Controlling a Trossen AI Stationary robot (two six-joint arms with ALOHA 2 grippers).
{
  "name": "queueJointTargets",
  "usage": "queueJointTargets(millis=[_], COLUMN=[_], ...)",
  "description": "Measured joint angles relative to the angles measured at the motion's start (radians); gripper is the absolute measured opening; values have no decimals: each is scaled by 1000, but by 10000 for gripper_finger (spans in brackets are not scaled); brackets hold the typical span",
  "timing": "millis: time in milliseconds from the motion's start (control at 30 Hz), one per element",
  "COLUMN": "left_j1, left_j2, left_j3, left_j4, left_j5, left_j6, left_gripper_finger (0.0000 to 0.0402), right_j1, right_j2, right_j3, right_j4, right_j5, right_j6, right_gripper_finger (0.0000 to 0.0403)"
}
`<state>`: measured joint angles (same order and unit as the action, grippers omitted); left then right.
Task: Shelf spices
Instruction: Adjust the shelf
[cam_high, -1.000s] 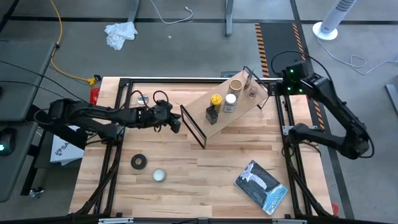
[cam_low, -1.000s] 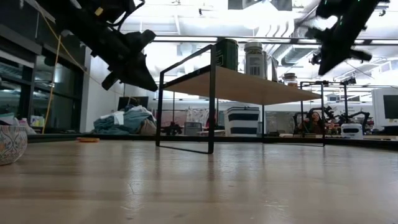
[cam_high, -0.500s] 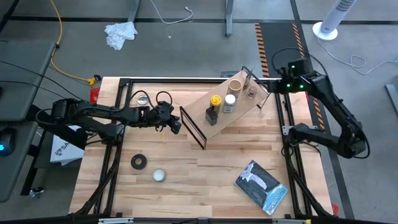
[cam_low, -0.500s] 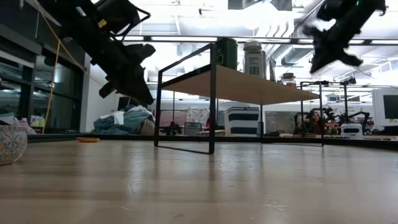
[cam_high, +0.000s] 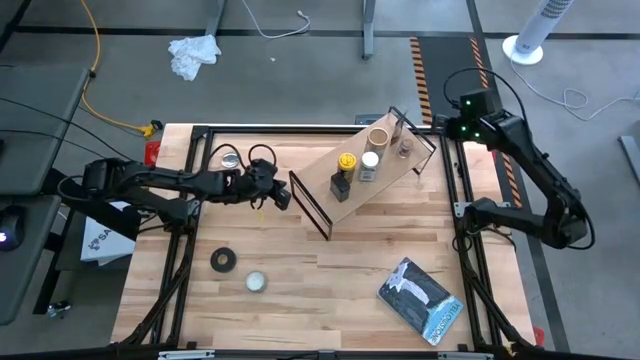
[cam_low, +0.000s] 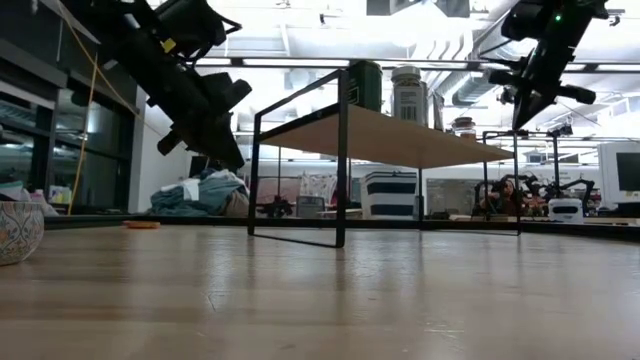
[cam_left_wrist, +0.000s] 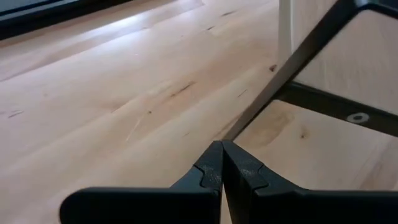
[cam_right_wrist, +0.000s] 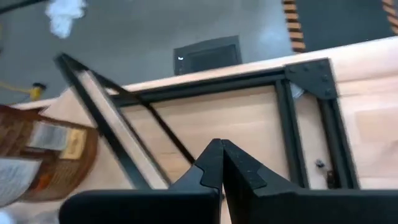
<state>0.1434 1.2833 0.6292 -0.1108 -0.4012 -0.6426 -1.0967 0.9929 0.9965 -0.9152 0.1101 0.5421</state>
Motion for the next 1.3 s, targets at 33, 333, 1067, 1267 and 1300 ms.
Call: queueJointTargets(millis=[33,333,1067,1267,1300], left_j1=[2,14,78,137,147], left_j2=[5,104,134,80,70], left_j3=[0,0,0,0,0], left_j4=[4,101,131,75,63], left_j5=[1,92,85,74,71], left_j6=[0,-17,42,125,142], left_gripper_finger=[0,0,0,0,0], right_j1=[10,70,340,432,450], right_j2=[2,11,-59,-86,-86], right_j3=[-3,-80,-136,-137,-137], right_j4=[0,41,-59,-96,-101], right_j5=[1,-32,-39,-30,-27], right_j6=[6,89,281,362,377], right_gripper_finger=[0,0,0,0,0])
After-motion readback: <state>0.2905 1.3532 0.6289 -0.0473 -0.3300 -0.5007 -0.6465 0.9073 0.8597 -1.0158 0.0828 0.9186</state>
